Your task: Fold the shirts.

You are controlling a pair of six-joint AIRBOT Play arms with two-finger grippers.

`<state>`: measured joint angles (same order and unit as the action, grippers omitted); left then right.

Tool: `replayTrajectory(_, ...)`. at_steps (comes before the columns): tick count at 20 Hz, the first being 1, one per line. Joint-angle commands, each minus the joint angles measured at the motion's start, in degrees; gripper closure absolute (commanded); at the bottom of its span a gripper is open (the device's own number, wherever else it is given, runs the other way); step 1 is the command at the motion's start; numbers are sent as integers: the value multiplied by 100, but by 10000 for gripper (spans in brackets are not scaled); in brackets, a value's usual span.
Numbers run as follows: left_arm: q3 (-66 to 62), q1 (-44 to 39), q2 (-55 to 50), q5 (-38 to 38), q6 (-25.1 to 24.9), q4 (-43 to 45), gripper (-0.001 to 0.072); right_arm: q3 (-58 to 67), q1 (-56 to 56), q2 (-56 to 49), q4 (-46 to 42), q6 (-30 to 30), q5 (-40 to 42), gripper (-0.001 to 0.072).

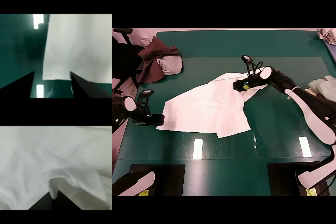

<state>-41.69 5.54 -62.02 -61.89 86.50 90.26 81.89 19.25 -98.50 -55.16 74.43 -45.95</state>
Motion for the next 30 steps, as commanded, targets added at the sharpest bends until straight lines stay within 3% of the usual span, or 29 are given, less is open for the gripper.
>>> replayTrajectory(1, -11, -2, -417, 184, -162, 254, 83, 2, -208, 74, -20, -2, -658, 693)
replayTrajectory(5, -13, -2, -437, 610, -457, 197, 83, 2, -221, 76, -33, -46, -986, 693)
replayTrajectory(10, -13, -4, -649, 501, -1515, -1268, 116, 2, -116, 76, 4, -44, -1172, 693)
replayTrajectory(11, -15, -4, -678, 479, -1515, -1322, 285, 2, -118, 81, 15, -42, -1263, 693)
replayTrajectory(13, -17, -4, -678, 501, -1508, -1423, 483, 2, -118, 98, 13, -42, -1440, 693)
replayTrajectory(14, -17, -4, -678, 544, -1506, -1528, 632, 2, -118, 127, 13, -42, -1506, 693)
replayTrajectory(15, -39, -4, -673, 538, -1499, -1633, 674, 2, -118, 179, 13, -42, -1541, 694)
replayTrajectory(19, -662, -4, -660, -223, -1390, -1698, 676, 2, -195, 643, -7, -37, -1886, 694)
replayTrajectory(23, -1543, -2, -28, -833, -688, -1432, 676, 2, -511, 1620, -79, -35, -3084, 696)
replayTrajectory(26, -1860, -2, 1021, -960, 15, -1012, 676, 2, -916, 2603, -101, -37, -3727, 696)
replayTrajectory(30, -2343, -4, 1770, -1117, 555, -809, 676, 4, -1550, 4035, -2, -48, -4369, 695)
